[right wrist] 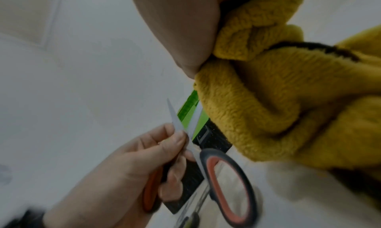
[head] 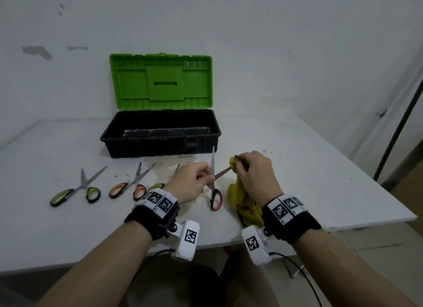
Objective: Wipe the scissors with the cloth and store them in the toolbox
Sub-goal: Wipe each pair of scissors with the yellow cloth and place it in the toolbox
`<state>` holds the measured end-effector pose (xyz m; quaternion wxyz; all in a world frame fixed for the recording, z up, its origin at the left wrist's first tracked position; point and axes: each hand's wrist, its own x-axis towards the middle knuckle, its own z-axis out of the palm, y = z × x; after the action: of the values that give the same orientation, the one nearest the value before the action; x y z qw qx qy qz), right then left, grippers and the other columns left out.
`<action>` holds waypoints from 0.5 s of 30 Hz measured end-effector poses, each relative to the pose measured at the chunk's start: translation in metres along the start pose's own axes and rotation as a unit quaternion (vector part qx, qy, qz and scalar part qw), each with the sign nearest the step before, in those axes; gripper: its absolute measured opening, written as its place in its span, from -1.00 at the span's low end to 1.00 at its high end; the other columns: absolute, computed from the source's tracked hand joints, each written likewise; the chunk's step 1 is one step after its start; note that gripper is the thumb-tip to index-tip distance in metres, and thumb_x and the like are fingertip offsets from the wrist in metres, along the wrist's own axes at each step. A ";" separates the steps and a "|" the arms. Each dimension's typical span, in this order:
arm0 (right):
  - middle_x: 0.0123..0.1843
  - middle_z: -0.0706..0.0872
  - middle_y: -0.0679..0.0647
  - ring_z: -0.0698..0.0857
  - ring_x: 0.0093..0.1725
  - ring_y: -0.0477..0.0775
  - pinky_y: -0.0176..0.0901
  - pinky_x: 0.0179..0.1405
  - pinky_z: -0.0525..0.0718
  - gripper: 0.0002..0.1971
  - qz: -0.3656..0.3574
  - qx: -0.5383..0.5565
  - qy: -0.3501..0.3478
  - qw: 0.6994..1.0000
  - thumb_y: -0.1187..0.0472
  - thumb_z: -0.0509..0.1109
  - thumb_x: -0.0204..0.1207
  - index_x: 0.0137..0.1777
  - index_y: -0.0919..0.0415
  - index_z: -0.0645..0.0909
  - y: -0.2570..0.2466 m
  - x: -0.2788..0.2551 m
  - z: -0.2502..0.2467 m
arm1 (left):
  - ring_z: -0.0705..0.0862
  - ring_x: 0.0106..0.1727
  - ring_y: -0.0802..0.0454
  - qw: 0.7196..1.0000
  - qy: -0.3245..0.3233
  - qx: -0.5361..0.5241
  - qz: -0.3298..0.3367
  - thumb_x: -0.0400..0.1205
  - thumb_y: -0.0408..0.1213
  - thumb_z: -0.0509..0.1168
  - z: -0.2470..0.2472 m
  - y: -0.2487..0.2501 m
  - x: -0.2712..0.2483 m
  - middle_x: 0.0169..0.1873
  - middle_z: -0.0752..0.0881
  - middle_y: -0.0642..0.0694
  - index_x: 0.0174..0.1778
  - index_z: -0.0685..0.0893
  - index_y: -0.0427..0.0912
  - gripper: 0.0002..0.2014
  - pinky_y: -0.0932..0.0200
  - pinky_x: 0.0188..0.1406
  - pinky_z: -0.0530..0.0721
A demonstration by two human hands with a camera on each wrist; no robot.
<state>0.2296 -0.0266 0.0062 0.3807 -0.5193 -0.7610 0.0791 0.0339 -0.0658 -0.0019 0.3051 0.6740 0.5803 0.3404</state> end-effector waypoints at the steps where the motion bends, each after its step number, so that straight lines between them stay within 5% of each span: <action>1: -0.14 0.67 0.06 0.62 -0.09 0.09 -0.19 -0.12 0.45 -0.81 0.019 -0.003 0.007 1.000 0.14 0.31 0.63 -0.01 0.17 0.75 0.003 0.004 -0.003 | 0.69 -0.37 0.11 1.000 0.000 -0.008 -0.004 0.69 -0.27 0.35 0.000 0.002 0.000 -0.31 0.85 0.03 -0.13 0.66 -0.21 -0.89 -0.06 -0.18 0.71; 5: -0.10 0.67 0.01 0.63 -0.09 0.03 -0.30 -0.10 0.51 -0.84 0.001 0.018 0.045 0.999 0.15 0.34 0.63 0.04 0.16 0.74 -0.006 0.002 -0.017 | 0.63 -0.46 0.19 0.998 0.008 -0.055 -0.013 0.69 -0.27 0.36 0.000 0.005 0.000 -0.28 0.85 -0.09 -0.19 0.62 -0.19 -0.85 0.19 -0.32 0.60; 10: -0.07 0.63 0.03 0.64 -0.16 0.02 -0.17 -0.14 0.62 -0.84 -0.091 0.022 -0.046 0.995 0.15 0.35 0.64 0.06 0.17 0.74 -0.032 -0.026 0.000 | 0.61 -0.46 0.07 0.993 -0.008 -0.113 -0.018 0.69 -0.29 0.36 0.004 0.005 0.004 -0.32 0.81 -0.13 -0.19 0.63 -0.16 -0.86 0.17 -0.42 0.52; 15: -0.11 0.64 0.03 0.63 -0.17 0.02 -0.14 -0.11 0.62 -0.83 -0.051 0.017 -0.005 0.999 0.16 0.34 0.63 0.03 0.18 0.75 -0.010 -0.012 -0.002 | 0.57 -0.47 0.05 0.993 -0.018 -0.117 -0.025 0.69 -0.33 0.37 0.000 0.002 -0.003 -0.40 0.78 -0.06 -0.21 0.57 -0.21 -0.83 0.24 -0.46 0.52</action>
<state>0.2260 -0.0418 0.0068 0.3889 -0.4733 -0.7868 0.0749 0.0346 -0.0693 -0.0001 0.4006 0.6250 0.5473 0.3866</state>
